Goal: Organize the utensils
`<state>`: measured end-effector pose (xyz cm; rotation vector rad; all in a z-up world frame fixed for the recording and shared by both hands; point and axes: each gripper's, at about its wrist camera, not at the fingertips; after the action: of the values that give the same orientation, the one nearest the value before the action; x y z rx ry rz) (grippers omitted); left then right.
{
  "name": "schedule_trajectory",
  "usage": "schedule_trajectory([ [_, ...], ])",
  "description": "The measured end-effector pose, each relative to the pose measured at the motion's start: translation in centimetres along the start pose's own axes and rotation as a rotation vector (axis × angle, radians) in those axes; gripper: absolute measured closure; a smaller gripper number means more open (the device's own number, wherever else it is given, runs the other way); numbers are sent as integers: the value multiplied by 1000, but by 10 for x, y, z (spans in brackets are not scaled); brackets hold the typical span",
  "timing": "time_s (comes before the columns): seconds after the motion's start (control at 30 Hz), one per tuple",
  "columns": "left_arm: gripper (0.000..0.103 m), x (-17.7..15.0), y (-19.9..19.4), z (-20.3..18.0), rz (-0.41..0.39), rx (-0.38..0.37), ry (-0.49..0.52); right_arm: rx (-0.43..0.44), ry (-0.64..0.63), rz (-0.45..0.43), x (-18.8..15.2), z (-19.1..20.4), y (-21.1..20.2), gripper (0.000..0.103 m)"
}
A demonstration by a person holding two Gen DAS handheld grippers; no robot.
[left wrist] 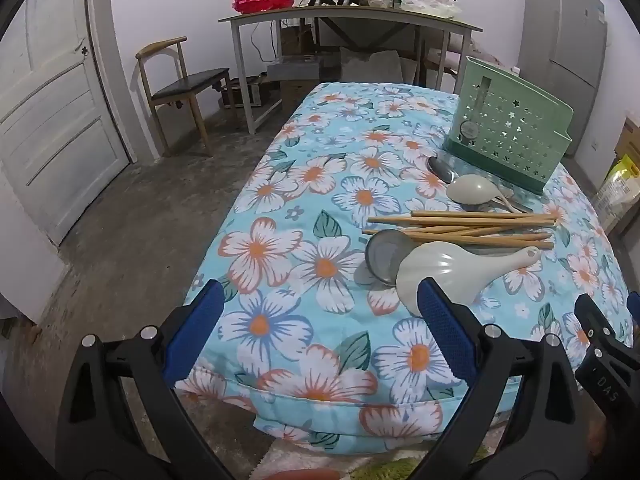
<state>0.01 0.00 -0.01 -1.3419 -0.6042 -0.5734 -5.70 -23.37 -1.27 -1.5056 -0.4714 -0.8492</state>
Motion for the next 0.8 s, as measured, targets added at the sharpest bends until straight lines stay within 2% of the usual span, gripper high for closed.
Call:
schedule_trajectory([
  [0.43,10,-2,3,4,9,-4,-3,-6,-3,-6,0,6,0,6],
  [0.8,10,-3,5,9,10,-6,-6,-13,3,-13,4,-4,-4,6],
])
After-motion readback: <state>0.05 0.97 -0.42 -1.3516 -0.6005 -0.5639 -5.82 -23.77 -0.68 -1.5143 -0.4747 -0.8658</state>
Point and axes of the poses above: each gripper's, at about its wrist camera, not at the fingertips, and y roughly the way its jaws point, z to its left, x to its top, and after that the axes turned 8 degrees about x, right-handed
